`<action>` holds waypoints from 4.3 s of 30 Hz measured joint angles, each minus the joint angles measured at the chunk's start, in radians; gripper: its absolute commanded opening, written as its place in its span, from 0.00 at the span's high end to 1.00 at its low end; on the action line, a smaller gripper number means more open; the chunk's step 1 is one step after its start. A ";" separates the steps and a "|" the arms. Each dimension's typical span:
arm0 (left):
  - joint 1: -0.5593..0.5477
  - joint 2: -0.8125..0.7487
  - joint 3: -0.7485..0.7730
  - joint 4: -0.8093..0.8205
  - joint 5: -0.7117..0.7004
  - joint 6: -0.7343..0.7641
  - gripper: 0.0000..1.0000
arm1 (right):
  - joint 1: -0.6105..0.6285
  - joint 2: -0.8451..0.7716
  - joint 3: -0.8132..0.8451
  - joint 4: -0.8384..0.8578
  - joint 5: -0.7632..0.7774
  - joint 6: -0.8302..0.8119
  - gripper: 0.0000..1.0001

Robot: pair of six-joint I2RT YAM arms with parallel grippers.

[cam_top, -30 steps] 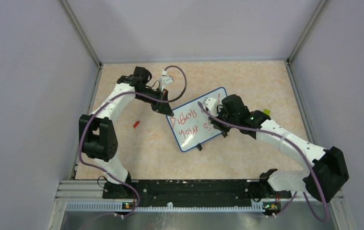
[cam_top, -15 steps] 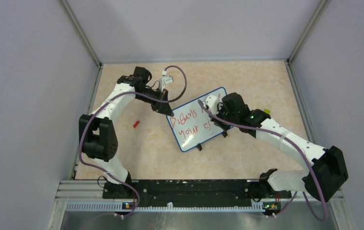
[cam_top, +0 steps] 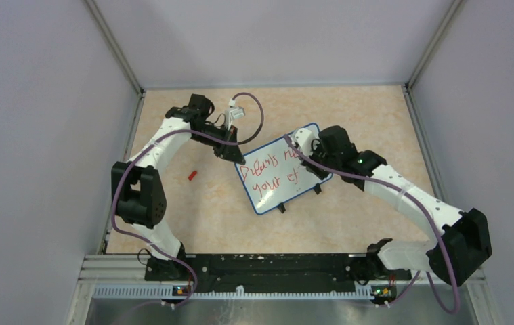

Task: Write a sentence on the whiteboard

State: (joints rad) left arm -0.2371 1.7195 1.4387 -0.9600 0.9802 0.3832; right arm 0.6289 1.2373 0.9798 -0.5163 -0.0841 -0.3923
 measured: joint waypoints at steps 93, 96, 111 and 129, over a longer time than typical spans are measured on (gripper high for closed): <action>0.001 0.035 0.052 -0.032 -0.013 0.012 1.00 | -0.161 -0.032 -0.004 -0.076 -0.254 -0.005 1.00; 0.001 0.038 0.053 -0.036 -0.012 0.013 1.00 | -0.172 -0.033 -0.004 -0.076 -0.271 -0.004 1.00; 0.001 0.038 0.053 -0.035 -0.010 0.012 1.00 | -0.172 -0.035 -0.005 -0.032 -0.194 0.005 1.00; 0.001 0.038 0.053 -0.035 -0.010 0.012 1.00 | -0.172 0.000 -0.024 0.013 -0.136 0.011 1.00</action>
State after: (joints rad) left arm -0.2363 1.7573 1.4918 -0.9955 0.9703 0.3950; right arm 0.4572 1.2377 0.9554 -0.5034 -0.2199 -0.3809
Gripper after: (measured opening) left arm 0.065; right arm 0.095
